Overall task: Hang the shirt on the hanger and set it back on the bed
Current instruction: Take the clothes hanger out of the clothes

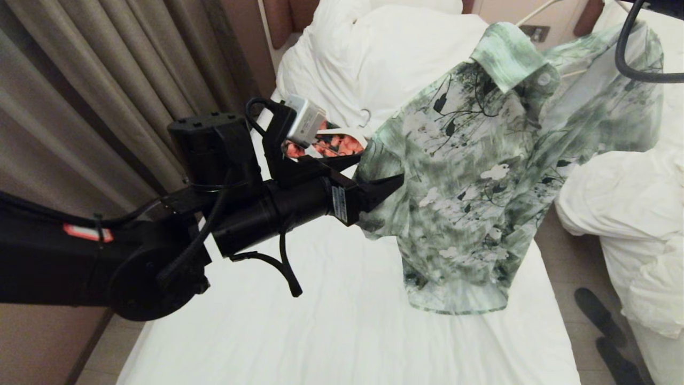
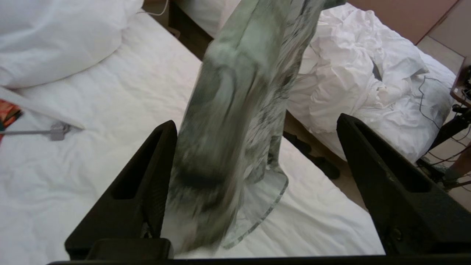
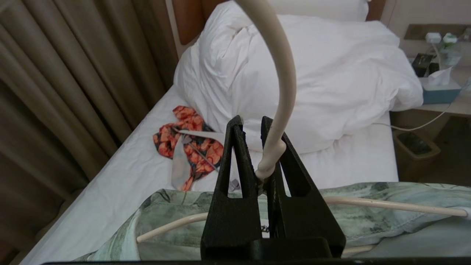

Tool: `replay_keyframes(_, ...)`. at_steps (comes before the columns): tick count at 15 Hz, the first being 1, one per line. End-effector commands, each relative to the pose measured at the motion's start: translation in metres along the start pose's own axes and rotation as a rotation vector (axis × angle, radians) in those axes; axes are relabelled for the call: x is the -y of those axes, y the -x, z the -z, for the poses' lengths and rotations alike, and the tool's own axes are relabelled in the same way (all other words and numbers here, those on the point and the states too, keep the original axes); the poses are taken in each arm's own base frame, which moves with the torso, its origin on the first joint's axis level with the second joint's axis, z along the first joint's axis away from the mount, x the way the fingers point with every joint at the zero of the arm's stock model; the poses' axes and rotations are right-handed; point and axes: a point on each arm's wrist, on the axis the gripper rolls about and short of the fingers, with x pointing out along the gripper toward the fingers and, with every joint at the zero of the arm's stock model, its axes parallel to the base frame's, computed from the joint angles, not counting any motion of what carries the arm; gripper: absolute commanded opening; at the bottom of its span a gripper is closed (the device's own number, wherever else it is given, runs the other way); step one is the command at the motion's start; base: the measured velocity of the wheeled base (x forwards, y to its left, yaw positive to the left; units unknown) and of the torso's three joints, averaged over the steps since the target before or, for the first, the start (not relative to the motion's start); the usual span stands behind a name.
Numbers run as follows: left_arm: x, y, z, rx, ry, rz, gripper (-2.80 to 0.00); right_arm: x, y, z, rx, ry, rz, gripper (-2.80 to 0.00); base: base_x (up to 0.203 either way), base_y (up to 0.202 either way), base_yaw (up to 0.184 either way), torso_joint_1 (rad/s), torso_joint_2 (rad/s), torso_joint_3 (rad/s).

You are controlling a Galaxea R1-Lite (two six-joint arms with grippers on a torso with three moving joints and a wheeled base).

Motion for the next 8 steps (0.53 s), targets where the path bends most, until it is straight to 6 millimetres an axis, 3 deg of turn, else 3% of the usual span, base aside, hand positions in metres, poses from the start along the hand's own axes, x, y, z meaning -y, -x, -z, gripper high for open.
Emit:
replay_keyframes(1,-0.004,-0.015,0.018,-0.003,-0.001,-0.005,0.0,-0.003,0.0,0.001,-0.004,-0.004,-0.011,-2.8,0.0,0.0,0.0,0.0,0.0,0.0)
replay_keyframes(8,-0.004,-0.029,0.031,0.019,-0.023,-0.061,0.0,-0.008,0.0,0.002,-0.007,-0.008,-0.025,-2.8,0.0,0.0,0.0,0.0,0.0,0.0)
